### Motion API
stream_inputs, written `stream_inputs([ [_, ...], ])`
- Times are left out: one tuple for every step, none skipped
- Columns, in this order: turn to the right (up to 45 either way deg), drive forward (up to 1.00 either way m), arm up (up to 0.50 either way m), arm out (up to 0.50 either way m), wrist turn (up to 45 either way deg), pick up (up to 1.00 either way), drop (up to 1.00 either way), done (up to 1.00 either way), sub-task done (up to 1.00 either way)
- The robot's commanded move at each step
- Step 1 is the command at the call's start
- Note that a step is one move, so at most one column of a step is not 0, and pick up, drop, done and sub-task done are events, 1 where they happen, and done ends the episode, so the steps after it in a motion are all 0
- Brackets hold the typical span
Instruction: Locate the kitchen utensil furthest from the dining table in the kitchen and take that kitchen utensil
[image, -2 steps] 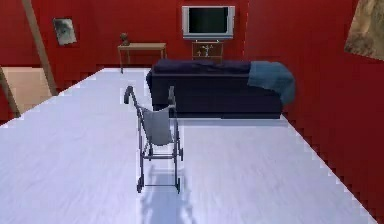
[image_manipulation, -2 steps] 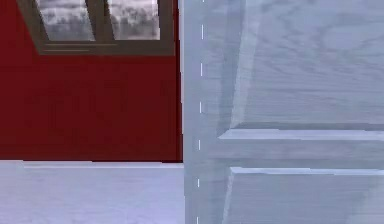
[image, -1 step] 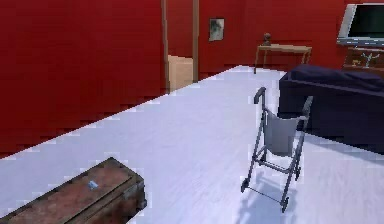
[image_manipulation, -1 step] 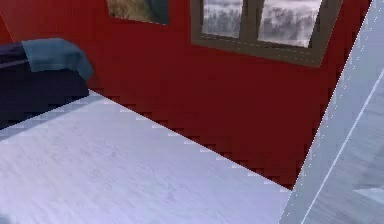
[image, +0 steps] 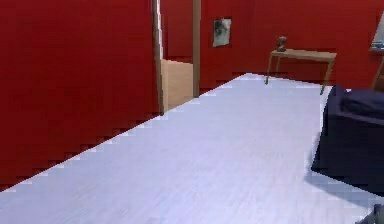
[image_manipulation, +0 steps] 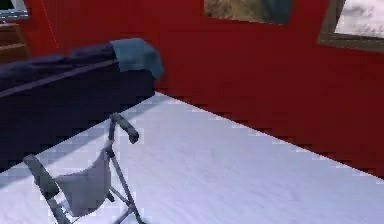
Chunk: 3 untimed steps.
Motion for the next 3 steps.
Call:
stream_inputs([
  [0.0,1.0,0.0,0.0,0.0,0.0,0.0,0.0,0.0],
  [0.0,1.0,0.0,0.0,0.0,0.0,0.0,0.0,0.0],
  [-3.0,0.0,0.0,0.0,0.0,0.0,0.0,0.0,0.0],
])
